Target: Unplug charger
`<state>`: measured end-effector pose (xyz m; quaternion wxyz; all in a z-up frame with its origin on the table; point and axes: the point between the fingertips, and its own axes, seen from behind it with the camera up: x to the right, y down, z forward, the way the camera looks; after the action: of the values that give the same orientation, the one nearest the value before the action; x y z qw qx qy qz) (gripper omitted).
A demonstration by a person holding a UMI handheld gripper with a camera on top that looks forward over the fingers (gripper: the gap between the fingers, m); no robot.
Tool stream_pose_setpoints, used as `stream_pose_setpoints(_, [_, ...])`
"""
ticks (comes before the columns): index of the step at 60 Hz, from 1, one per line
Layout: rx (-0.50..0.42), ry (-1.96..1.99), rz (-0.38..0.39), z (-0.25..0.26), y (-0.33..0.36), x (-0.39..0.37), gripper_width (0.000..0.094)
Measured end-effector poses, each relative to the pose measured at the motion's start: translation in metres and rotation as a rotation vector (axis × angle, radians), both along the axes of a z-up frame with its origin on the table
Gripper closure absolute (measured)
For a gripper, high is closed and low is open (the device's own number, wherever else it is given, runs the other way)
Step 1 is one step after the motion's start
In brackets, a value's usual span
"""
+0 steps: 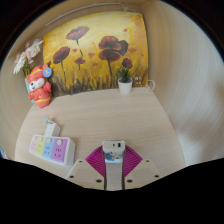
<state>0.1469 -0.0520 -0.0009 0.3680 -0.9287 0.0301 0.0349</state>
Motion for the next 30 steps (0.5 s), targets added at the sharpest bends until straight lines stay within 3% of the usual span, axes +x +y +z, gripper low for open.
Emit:
stream_pose_setpoints(13, [-0.02, 0.006, -0.022, 0.0, 0.007, 0.002, 0.0608])
stream_pose_setpoints(20, [0.029, -0.029, -0.058, 0.025, 0.012, 0.011, 0.0442])
stream_pose_setpoints(28, [0.131, -0.047, -0.09, 0.086, 0.007, 0.008, 0.0125])
stream_pose_setpoints(30, [0.161, -0.053, -0.098, 0.104, 0.002, 0.006, 0.0086])
